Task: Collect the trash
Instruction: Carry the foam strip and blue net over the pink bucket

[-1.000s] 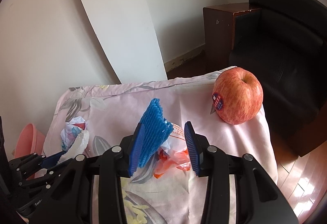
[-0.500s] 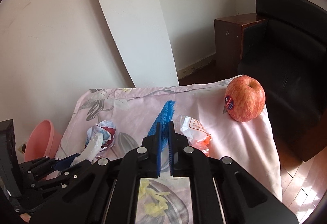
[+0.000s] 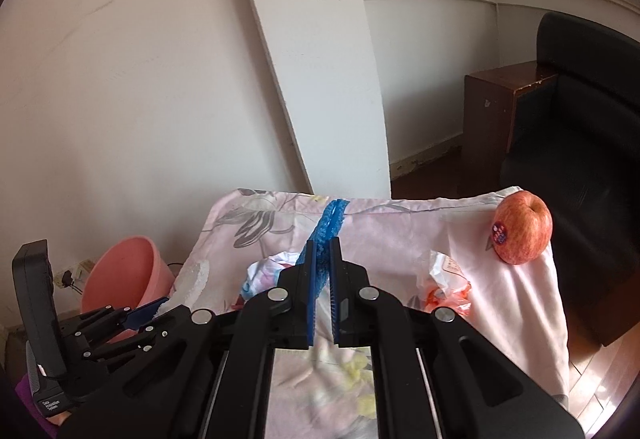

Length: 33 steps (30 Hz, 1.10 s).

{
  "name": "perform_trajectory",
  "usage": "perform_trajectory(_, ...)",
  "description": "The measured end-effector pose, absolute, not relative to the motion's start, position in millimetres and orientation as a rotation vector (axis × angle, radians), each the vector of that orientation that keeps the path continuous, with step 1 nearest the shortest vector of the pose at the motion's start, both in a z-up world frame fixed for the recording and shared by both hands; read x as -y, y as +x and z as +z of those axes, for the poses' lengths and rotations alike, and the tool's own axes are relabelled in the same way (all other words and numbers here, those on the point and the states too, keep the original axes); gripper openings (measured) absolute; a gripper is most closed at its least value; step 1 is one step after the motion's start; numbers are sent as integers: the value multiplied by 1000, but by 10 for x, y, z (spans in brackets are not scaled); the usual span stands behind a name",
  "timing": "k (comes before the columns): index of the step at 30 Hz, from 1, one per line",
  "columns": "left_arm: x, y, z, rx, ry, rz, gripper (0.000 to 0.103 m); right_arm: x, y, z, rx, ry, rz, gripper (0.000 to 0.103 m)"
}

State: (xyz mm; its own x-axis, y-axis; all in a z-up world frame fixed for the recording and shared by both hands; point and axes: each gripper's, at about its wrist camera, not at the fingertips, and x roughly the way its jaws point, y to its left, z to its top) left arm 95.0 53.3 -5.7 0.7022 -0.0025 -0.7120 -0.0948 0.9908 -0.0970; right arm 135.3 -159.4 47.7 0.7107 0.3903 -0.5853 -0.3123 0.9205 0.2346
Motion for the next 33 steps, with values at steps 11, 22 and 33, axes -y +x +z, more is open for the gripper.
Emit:
perform_trajectory(11,-1264,625,-73,-774,-204,252,26,561,1290,523,-676,16,590,6)
perform_trajectory(22,-1934,352,-220,-796,-264,453,27,-487,1091,441,-674,-99,779,6)
perform_trajectory(33,-2186,302,-376,-829,-292,512,27,-925,1050,265,-711,-163,817,6)
